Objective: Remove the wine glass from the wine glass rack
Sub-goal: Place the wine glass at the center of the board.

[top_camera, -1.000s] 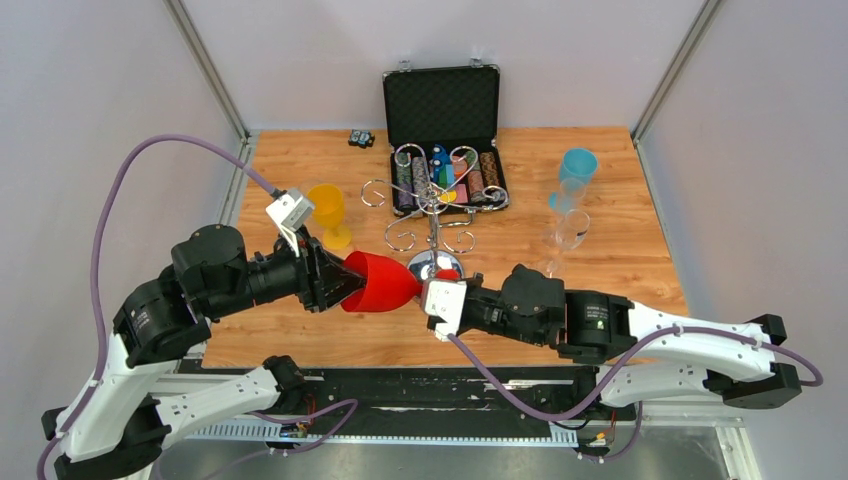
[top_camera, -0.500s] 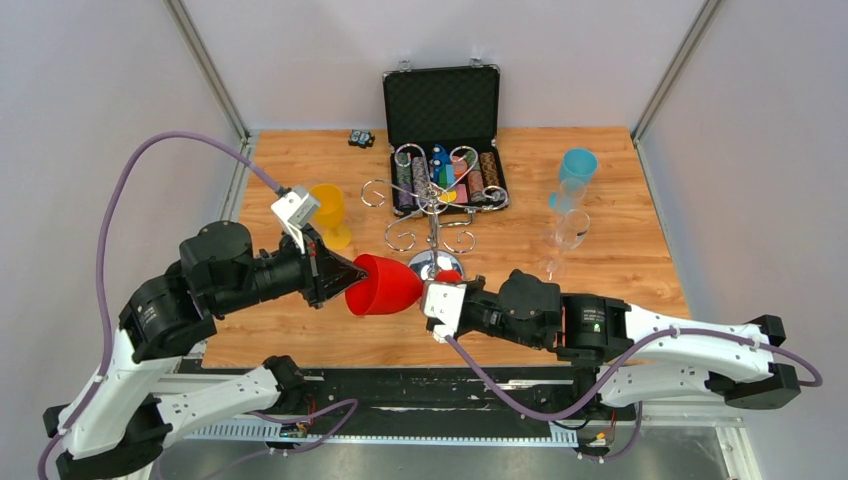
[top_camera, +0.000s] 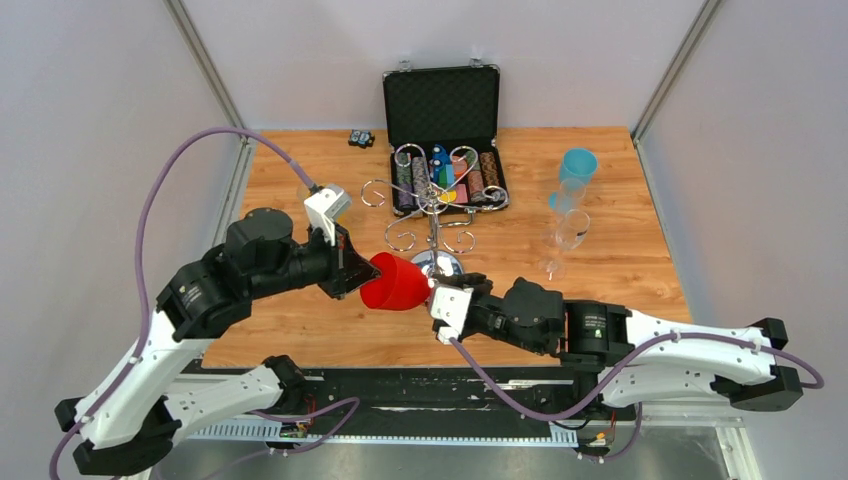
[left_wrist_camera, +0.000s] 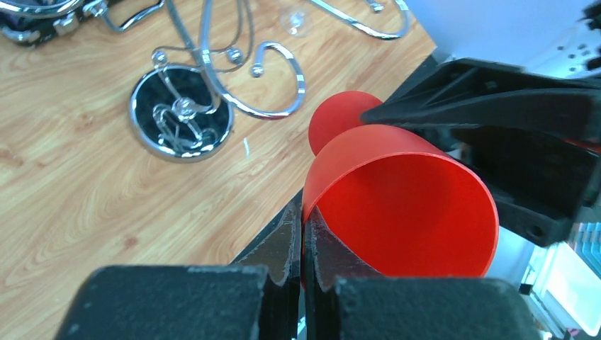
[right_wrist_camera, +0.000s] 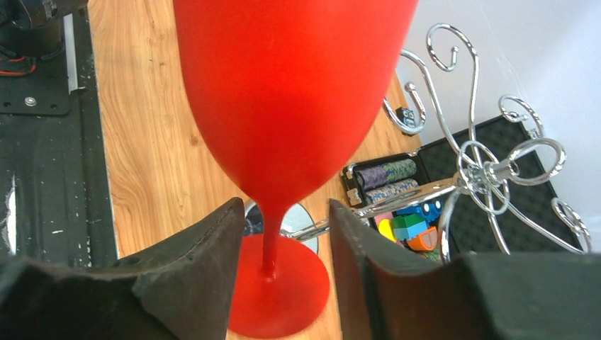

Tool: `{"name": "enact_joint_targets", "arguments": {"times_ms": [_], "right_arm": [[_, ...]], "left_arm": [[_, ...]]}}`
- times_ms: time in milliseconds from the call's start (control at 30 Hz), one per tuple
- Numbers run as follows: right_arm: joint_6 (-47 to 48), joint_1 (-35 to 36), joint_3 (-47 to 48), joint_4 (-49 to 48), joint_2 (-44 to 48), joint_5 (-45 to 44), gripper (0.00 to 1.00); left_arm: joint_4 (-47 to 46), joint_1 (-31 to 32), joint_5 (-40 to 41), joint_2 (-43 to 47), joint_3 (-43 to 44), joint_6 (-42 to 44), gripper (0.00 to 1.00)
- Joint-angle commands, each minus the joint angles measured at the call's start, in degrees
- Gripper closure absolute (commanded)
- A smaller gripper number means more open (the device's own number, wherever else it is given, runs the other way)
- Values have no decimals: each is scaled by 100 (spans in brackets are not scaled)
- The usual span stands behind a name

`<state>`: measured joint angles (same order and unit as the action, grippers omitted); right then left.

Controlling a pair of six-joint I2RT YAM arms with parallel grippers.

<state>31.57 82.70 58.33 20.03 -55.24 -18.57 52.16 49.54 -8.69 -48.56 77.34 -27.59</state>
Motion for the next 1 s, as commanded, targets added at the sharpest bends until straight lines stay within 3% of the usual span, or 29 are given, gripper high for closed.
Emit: {"name": "enact_joint_targets", "arguments": {"times_ms": [0,300,767,967], "right_arm": [[-130,26,-154,-342,394,-266,48],[-368,25,-574,-341,1060,-400,41],[-613,19,-921,-465,1409,-850,40],[-1048,19,-872,-518,1540,-1119,38]], "left_arm": [[-252,-498,-497,-96,-207,190,100],[113,-1402,-943,-135,-478,677,100],[774,-2271,388,-193,-543,1183,100],[661,-2982,432,-552,-747,1359,100]]}}
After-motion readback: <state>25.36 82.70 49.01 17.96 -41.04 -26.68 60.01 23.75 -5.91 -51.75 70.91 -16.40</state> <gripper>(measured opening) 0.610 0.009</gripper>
